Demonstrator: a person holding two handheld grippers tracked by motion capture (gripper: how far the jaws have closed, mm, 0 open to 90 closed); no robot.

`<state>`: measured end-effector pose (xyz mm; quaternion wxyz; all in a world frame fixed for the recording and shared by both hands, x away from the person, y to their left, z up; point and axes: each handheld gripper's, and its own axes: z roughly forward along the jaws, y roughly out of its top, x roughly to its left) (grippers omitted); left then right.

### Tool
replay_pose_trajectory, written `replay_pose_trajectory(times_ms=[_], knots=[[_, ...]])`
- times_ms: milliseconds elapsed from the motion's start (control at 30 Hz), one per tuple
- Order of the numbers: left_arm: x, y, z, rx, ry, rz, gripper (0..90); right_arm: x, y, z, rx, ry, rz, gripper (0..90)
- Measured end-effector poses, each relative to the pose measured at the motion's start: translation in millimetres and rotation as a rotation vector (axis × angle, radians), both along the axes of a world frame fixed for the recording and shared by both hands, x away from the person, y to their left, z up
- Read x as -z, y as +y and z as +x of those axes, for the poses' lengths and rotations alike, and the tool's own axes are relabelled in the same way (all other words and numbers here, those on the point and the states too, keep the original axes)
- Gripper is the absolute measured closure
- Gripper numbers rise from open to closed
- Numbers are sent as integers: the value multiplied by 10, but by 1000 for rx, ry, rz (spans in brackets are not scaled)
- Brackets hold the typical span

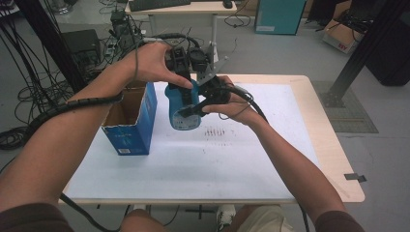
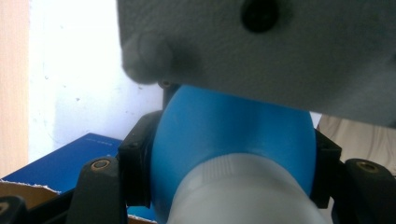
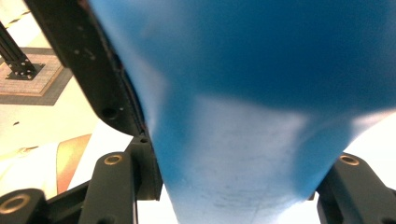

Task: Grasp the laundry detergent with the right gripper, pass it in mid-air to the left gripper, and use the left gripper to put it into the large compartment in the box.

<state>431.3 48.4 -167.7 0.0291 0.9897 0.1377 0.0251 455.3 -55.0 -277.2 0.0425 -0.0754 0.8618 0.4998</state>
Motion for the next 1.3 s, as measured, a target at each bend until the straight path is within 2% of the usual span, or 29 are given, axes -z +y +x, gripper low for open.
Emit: replay_pose_trajectory(times_ms=[667, 733, 767, 1300], knots=[[25, 14, -2, 1, 4, -4, 368, 20, 12, -3, -2, 5, -3, 435], [24, 12, 1, 4, 9, 1, 368, 23, 14, -5, -3, 6, -5, 435], [27, 12, -1, 8, -2, 5, 368, 24, 14, -6, -2, 7, -6, 436], [43, 20, -5, 17, 16, 16, 372, 45, 24, -29, -5, 24, -14, 432]])
